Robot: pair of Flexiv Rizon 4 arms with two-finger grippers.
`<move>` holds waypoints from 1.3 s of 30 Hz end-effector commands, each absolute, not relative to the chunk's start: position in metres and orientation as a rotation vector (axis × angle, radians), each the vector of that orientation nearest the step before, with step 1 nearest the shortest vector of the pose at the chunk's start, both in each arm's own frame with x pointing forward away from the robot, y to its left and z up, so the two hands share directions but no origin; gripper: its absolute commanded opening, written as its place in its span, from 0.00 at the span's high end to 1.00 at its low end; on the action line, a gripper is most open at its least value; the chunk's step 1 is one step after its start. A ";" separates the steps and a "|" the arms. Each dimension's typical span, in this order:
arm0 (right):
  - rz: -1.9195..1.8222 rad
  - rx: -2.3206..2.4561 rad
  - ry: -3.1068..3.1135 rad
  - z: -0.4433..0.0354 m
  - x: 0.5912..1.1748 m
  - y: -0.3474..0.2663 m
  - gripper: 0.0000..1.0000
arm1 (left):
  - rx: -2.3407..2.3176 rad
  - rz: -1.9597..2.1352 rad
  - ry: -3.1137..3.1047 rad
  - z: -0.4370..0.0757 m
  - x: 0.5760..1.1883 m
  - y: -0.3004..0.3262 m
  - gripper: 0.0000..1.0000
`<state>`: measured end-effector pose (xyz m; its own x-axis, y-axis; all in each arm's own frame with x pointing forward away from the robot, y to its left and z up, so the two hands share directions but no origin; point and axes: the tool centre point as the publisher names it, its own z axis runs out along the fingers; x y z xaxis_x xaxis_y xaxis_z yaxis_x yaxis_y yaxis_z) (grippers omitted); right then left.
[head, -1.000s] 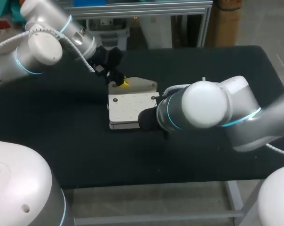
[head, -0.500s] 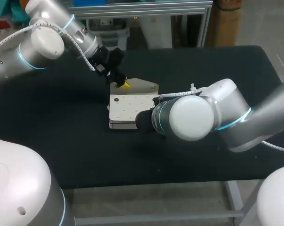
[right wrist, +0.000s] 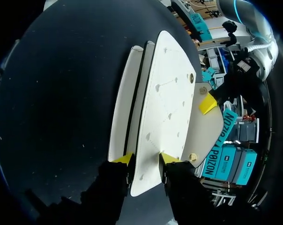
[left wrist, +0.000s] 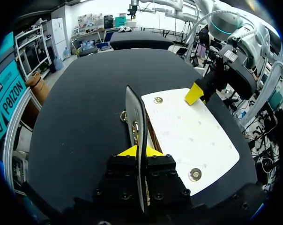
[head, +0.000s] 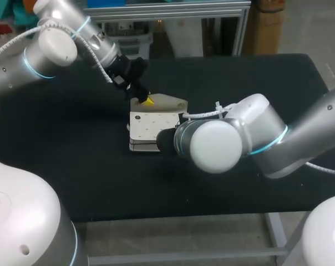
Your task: Pick up the bag, open it, inspect its contents, close it, and place it on the opposite side
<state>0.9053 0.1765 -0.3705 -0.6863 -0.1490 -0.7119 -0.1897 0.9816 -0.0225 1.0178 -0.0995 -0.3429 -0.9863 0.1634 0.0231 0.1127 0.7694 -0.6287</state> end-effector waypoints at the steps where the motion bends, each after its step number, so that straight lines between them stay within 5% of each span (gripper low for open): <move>1: 0.060 -0.218 2.318 -0.375 0.908 0.179 0.66 | -0.241 1.013 -2.864 -0.349 1.019 -0.100 1.00; 15: 0.079 -0.184 2.314 -0.386 0.921 0.181 0.68 | -0.378 0.958 -2.876 -0.354 1.008 -0.098 1.00; 17: 0.082 -0.183 2.316 -0.387 0.922 0.181 0.79 | -0.397 0.953 -2.883 -0.355 1.007 -0.097 1.00; 18: 0.084 -0.182 2.316 -0.387 0.922 0.181 0.95 | -0.412 0.951 -2.891 -0.356 1.007 -0.096 1.00; 19: 0.086 -0.180 2.316 -0.387 0.923 0.181 1.00 | -0.411 0.952 -2.891 -0.356 1.007 -0.095 1.00; 39: 0.077 -0.179 2.356 -0.389 0.925 0.185 1.00 | -0.899 0.886 -3.157 -0.370 0.959 -0.102 1.00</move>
